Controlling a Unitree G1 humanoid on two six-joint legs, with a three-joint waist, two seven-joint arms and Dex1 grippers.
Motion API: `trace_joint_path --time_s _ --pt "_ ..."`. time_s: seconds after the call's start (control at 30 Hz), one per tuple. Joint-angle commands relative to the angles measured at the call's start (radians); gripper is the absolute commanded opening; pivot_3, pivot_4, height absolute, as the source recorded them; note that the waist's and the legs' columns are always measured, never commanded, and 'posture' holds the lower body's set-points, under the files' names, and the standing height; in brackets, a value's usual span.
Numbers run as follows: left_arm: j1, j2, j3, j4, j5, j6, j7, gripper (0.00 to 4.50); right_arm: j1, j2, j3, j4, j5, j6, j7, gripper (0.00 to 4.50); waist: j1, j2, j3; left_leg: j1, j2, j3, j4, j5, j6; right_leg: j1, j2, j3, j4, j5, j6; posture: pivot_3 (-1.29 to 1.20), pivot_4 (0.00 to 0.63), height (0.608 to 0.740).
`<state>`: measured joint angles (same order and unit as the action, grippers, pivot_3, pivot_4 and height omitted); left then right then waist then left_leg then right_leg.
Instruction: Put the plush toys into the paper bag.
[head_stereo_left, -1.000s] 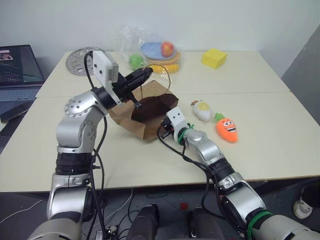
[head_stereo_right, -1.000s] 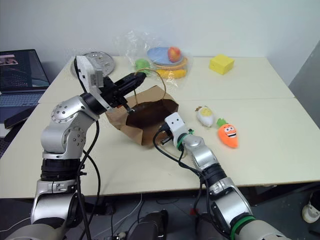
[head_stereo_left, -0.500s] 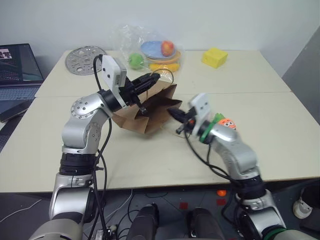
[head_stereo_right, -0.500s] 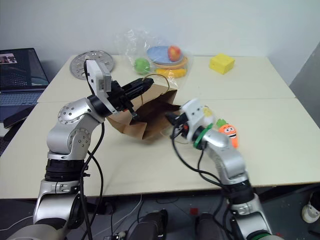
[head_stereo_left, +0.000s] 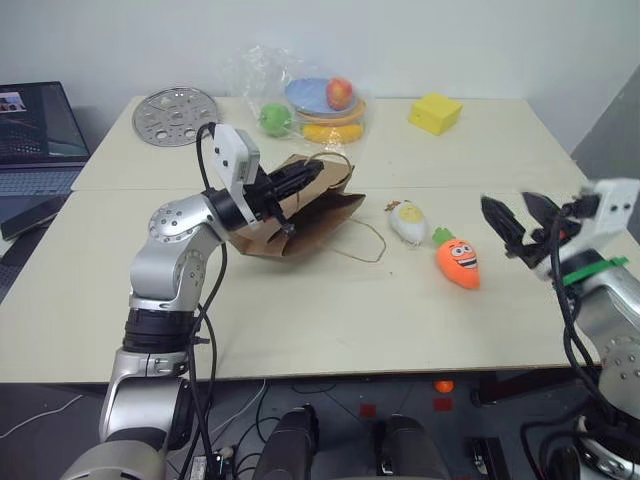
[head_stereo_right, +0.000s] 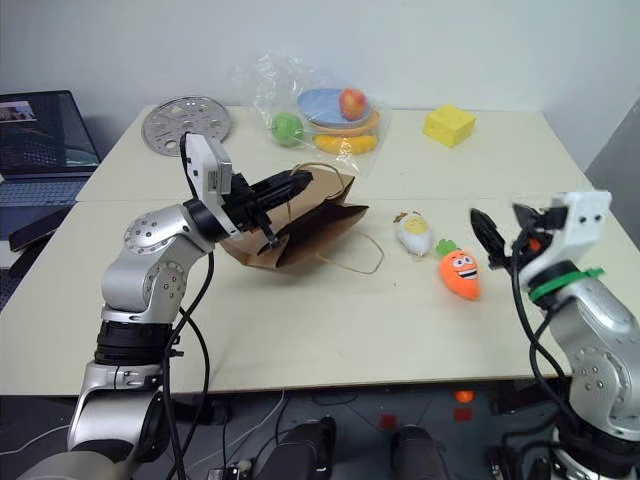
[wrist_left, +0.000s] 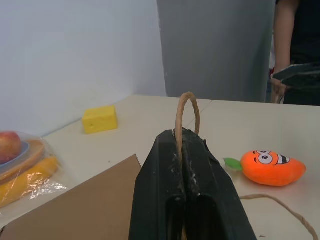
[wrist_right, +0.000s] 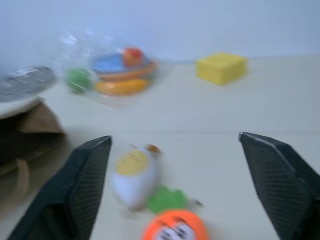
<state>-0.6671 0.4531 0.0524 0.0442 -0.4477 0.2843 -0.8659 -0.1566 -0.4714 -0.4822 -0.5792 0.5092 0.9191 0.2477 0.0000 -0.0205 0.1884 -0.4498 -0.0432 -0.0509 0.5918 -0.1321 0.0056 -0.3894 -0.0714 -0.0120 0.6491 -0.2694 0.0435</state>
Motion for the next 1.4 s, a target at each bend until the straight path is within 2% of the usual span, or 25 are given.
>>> trace_joint_path --time_s 0.03,0.13,0.3,0.37,0.63,0.77,0.93,1.07,1.17,1.4 --pt "0.000 0.010 0.017 -0.040 -0.003 -0.009 0.005 0.00 0.088 -0.062 0.022 0.066 -0.089 -0.017 -0.006 4.48 0.001 0.000 0.000 0.000 0.000 0.000 0.000 0.000 0.000 0.000 0.000 0.000 -0.001 0.000 0.000 0.00 0.150 0.740" --pt "0.019 0.009 0.012 -0.057 -0.006 -0.004 0.009 0.00 0.107 -0.071 0.060 0.095 -0.068 -0.015 0.038 4.48 -0.008 0.000 0.000 0.000 0.001 0.002 0.000 0.000 0.001 0.000 0.001 0.001 -0.001 0.000 0.001 0.00 0.150 0.740" --pt "0.021 0.008 0.013 -0.065 -0.007 0.008 0.013 0.00 0.117 -0.063 0.066 0.158 -0.093 -0.016 0.025 4.48 -0.002 0.000 0.000 0.000 0.002 0.002 0.001 0.000 0.001 0.001 0.002 0.000 0.000 0.000 0.001 0.00 0.150 0.740" --pt "0.013 0.011 0.009 -0.057 -0.006 0.008 0.002 0.00 0.088 -0.027 0.046 0.174 -0.060 -0.008 0.017 4.48 -0.001 0.000 0.000 0.000 0.002 0.002 0.001 0.000 0.001 0.001 0.001 0.000 -0.001 0.000 0.001 0.00 0.150 0.740" --pt "0.000 0.009 0.010 -0.047 -0.001 0.001 0.001 0.00 0.049 0.022 0.069 0.105 0.037 0.029 0.044 4.48 -0.001 0.000 0.000 0.000 0.002 0.002 0.001 0.000 0.001 0.001 0.002 0.000 -0.001 0.002 0.002 0.00 0.150 0.740" --pt "0.017 0.007 0.006 -0.069 -0.003 0.007 0.006 0.00 0.067 0.012 0.144 0.124 -0.001 -0.014 0.059 4.48 -0.001 0.000 0.000 0.000 0.002 0.002 0.001 0.000 0.001 0.001 0.002 0.000 -0.001 0.002 0.003 0.00 0.150 0.740" --pt "0.019 0.014 0.012 -0.079 -0.007 0.014 0.008 0.00 0.054 0.021 0.174 0.140 -0.005 -0.020 0.052 4.48 -0.001 0.000 0.000 0.000 0.002 0.002 0.001 0.000 0.001 0.001 0.002 0.000 -0.001 0.002 0.003 0.00 0.150 0.740" --pt "0.036 0.019 0.016 -0.097 -0.008 0.018 0.013 0.00 0.072 -0.021 0.273 0.164 -0.061 -0.064 0.099 4.48 -0.001 0.000 0.000 0.000 0.002 0.002 0.001 0.000 0.001 0.001 0.002 0.000 -0.001 0.002 0.002 0.00 0.150 0.740" --pt "0.044 0.020 0.018 -0.107 -0.008 0.021 0.019 0.00 0.070 -0.050 0.299 0.220 -0.124 -0.141 0.101 3.92 -0.001 0.000 0.000 0.000 0.002 0.003 0.001 0.000 0.001 0.001 0.002 0.000 -0.001 0.002 0.003 0.00 0.150 0.740" --pt "0.043 0.023 0.018 -0.108 -0.006 0.016 0.027 0.00 0.063 -0.072 0.273 0.258 -0.134 -0.211 0.144 1.44 -0.001 0.000 0.000 0.000 0.002 0.003 0.002 0.000 0.001 0.001 0.002 -0.001 0.000 0.003 0.004 0.00 0.150 0.740"
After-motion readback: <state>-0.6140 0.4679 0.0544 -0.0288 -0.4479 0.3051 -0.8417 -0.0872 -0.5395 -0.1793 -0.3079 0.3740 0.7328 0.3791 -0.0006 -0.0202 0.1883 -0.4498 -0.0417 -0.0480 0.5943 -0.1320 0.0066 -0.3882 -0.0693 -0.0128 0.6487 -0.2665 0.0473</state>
